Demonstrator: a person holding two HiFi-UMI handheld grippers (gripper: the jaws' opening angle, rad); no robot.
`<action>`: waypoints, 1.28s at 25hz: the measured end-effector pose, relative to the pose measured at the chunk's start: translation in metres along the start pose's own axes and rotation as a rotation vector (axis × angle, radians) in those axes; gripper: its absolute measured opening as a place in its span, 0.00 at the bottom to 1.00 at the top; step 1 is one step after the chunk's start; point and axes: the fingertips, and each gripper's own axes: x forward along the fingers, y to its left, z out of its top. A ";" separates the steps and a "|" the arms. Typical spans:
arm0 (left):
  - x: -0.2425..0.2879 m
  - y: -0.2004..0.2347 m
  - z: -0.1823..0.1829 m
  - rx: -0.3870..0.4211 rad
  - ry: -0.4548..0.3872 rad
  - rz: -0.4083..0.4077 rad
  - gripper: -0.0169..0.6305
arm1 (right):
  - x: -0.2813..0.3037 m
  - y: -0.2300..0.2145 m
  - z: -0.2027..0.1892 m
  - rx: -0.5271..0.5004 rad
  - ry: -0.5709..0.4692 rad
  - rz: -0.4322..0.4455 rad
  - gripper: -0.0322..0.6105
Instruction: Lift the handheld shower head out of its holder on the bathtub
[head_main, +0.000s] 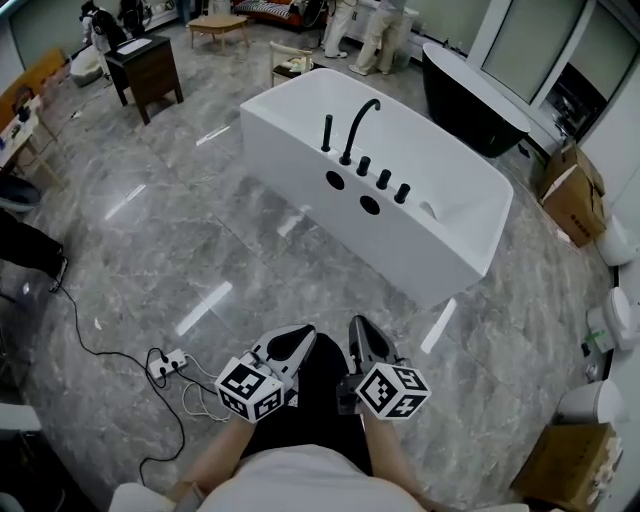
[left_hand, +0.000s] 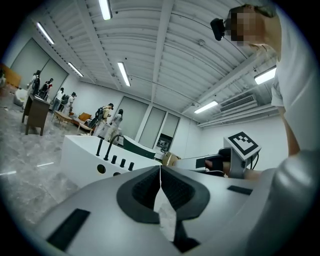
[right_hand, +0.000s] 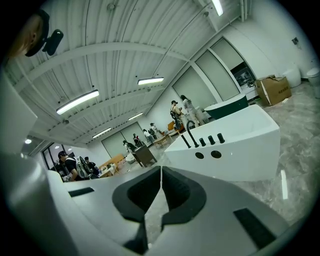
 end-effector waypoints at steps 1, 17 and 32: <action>0.002 0.002 0.000 -0.004 -0.003 0.000 0.05 | 0.002 -0.001 0.000 -0.001 0.003 0.001 0.08; 0.098 0.099 0.048 -0.015 -0.045 0.084 0.05 | 0.130 0.001 0.062 -0.161 0.013 0.166 0.08; 0.209 0.191 0.100 -0.019 -0.086 0.159 0.05 | 0.266 -0.040 0.137 -0.256 0.064 0.185 0.07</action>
